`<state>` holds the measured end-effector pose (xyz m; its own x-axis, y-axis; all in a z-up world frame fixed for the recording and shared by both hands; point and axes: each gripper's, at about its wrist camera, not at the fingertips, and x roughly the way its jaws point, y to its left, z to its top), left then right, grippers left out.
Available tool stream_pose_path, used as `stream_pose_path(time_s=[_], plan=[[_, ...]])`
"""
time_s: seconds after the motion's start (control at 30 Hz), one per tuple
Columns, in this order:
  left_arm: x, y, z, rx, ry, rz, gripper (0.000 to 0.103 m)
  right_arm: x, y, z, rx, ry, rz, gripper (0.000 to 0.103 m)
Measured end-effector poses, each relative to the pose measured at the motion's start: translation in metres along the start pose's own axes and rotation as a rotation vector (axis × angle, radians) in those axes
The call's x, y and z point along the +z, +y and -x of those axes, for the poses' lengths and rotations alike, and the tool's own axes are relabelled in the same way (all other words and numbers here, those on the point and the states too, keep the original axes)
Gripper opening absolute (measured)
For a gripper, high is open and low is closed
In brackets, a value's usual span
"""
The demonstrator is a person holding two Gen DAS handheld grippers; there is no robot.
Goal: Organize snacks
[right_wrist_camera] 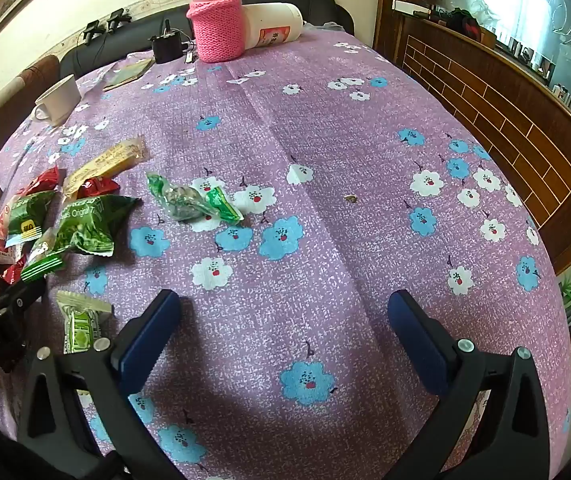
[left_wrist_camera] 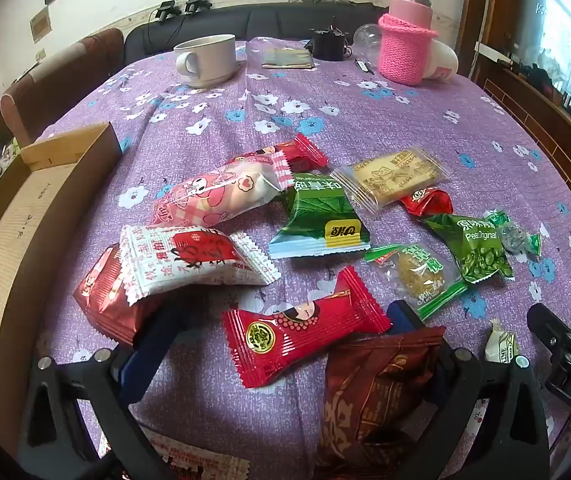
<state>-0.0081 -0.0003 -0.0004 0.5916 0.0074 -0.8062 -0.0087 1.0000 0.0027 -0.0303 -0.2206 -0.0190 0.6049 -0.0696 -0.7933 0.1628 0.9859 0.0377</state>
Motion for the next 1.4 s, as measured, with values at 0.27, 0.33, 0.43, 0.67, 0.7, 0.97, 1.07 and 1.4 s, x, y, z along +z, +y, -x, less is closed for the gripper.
stream_pose_path(time_s=[0.27, 0.33, 0.43, 0.67, 0.7, 0.97, 1.07, 1.4], plan=[[0.000, 0.000, 0.000, 0.000, 0.000, 0.000, 0.102, 0.000, 0.000, 0.000, -0.002, -0.002, 0.002, 0.103], [0.000, 0.000, 0.000, 0.000, 0.000, 0.000, 0.102, 0.000, 0.000, 0.000, -0.003, -0.002, 0.002, 0.103], [0.000, 0.000, 0.000, 0.000, 0.000, 0.000, 0.102, 0.000, 0.000, 0.000, -0.002, -0.002, 0.002, 0.103], [0.000, 0.000, 0.000, 0.001, 0.000, 0.002, 0.102, 0.000, 0.000, 0.000, -0.003, -0.002, 0.002, 0.103], [0.001, 0.000, -0.001, 0.001, 0.000, 0.003, 0.102, 0.000, 0.000, 0.000, -0.002, -0.002, 0.002, 0.103], [0.003, 0.001, -0.002, 0.001, 0.000, 0.003, 0.102, 0.000, 0.000, 0.000, -0.003, -0.002, 0.002, 0.103], [0.004, 0.000, -0.002, -0.004, 0.009, -0.003, 0.102, 0.000, 0.000, 0.000, -0.004, -0.002, -0.003, 0.103], [-0.011, -0.001, 0.011, -0.083, 0.059, -0.121, 0.102, 0.004, 0.000, 0.001, -0.005, 0.054, -0.010, 0.103]])
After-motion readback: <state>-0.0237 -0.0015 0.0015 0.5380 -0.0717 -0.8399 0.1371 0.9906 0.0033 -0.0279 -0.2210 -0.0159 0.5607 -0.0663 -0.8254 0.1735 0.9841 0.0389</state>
